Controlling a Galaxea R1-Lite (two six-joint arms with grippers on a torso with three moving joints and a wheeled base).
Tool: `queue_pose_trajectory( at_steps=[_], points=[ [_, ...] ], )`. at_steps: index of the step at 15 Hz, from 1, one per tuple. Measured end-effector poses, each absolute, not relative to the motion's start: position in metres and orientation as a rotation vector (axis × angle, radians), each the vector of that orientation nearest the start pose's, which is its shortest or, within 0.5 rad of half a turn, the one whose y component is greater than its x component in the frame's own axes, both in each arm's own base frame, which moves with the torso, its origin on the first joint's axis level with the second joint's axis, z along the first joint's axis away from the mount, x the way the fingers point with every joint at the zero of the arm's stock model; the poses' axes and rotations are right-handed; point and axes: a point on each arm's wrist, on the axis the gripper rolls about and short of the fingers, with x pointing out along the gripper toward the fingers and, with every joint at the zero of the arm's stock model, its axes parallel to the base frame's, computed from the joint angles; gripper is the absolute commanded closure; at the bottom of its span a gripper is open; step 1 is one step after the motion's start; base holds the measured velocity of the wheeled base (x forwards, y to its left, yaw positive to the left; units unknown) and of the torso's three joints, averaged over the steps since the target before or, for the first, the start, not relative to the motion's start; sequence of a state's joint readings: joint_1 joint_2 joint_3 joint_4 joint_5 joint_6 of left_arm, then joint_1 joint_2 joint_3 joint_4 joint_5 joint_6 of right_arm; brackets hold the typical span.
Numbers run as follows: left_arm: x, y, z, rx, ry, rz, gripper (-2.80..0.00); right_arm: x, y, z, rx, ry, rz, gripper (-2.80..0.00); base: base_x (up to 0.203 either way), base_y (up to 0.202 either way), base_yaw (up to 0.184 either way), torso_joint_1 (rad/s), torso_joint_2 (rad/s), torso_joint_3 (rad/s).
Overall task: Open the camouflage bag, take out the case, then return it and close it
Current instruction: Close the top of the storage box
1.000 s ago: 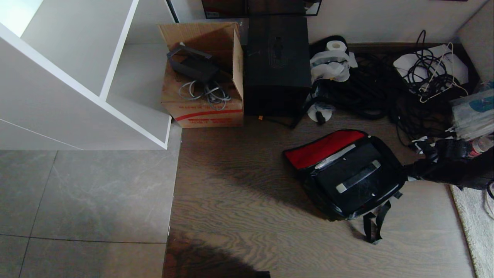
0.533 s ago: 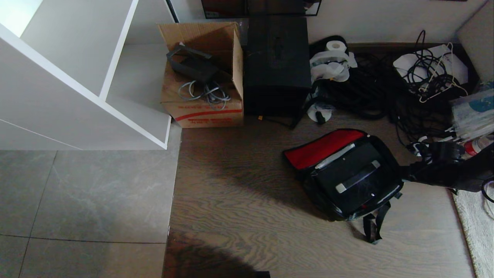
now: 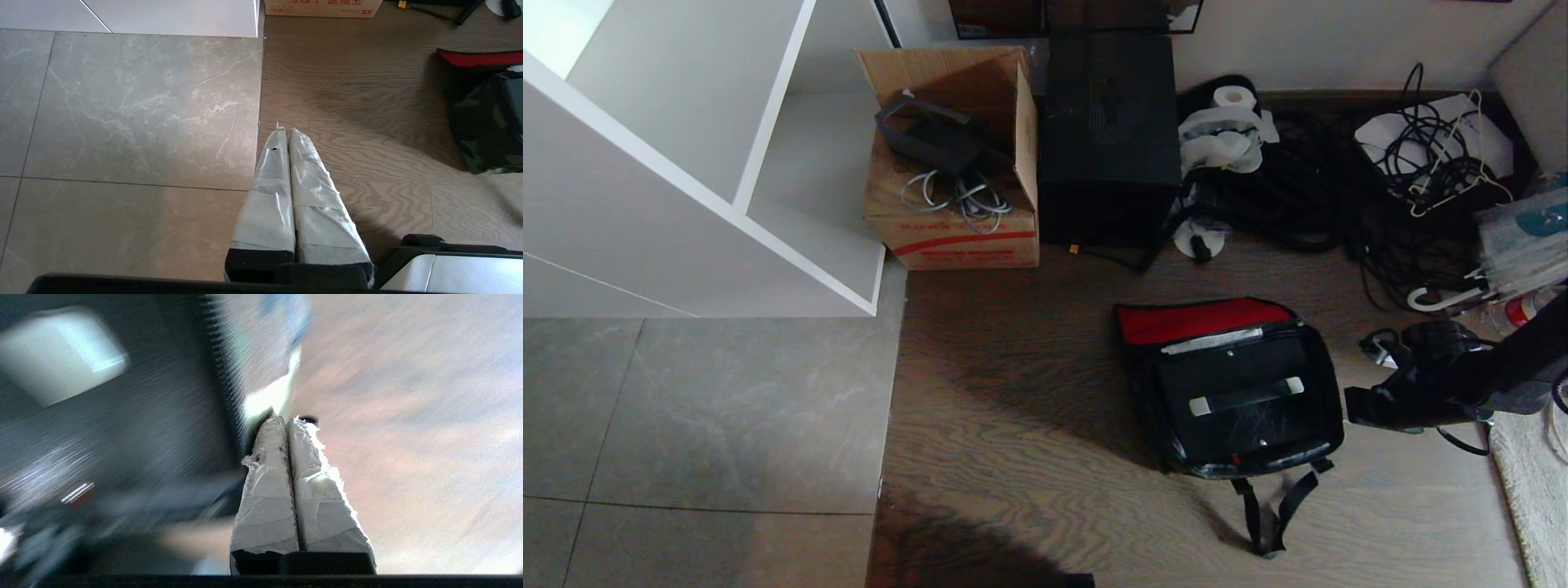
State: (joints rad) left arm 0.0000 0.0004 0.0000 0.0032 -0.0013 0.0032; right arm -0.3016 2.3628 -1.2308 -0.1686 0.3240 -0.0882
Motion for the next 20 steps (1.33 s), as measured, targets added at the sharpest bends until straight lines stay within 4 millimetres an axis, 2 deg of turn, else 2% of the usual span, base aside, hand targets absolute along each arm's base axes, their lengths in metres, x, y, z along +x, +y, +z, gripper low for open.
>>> queue_pose_trajectory(
  at_steps=[2,4,6,9,11,13,16,18,20],
  points=[
    [-0.023,0.000,0.075,0.003,0.003,-0.002,0.00,0.376,-0.088,0.017,0.265,0.977,0.085,0.00,0.000,0.000,0.000,0.000,0.00,0.000],
    [-0.023,0.000,0.075,0.003,0.003,-0.001,0.00,0.355,-0.071,0.031,0.275,1.017,0.106,0.00,0.000,0.000,0.000,0.000,0.00,0.000],
    [-0.023,0.000,0.075,0.003,0.004,-0.001,0.00,0.357,-0.066,0.048,0.255,0.973,0.121,0.00,0.000,0.000,0.000,0.000,0.00,0.000],
    [-0.023,0.000,0.075,0.003,0.003,-0.002,0.00,0.379,-0.088,0.082,0.244,0.817,0.112,0.00,0.000,0.000,0.000,0.000,0.00,0.000],
    [-0.023,0.000,0.075,0.003,0.004,-0.002,0.00,0.389,-0.115,0.099,0.227,0.721,0.091,0.00,0.000,0.000,0.000,0.000,0.00,0.000],
    [-0.023,0.000,0.075,0.003,0.003,-0.001,0.00,0.392,-0.140,0.098,0.146,0.692,0.073,0.00,0.000,0.000,0.000,0.000,0.00,0.000],
    [-0.023,0.000,0.075,0.003,0.004,-0.002,0.00,0.395,-0.164,0.076,-0.034,0.709,0.047,0.00,0.000,0.000,0.000,0.000,0.00,0.000],
    [-0.023,0.000,0.075,0.003,0.004,-0.002,0.00,0.402,-0.166,0.060,-0.042,0.717,0.007,0.00,0.000,0.000,0.000,0.000,0.00,0.000],
    [-0.023,0.000,0.075,0.003,0.003,-0.001,0.00,0.409,-0.159,0.041,-0.027,0.744,-0.003,0.00,0.000,0.000,0.000,0.000,0.00,0.000]
  ],
)
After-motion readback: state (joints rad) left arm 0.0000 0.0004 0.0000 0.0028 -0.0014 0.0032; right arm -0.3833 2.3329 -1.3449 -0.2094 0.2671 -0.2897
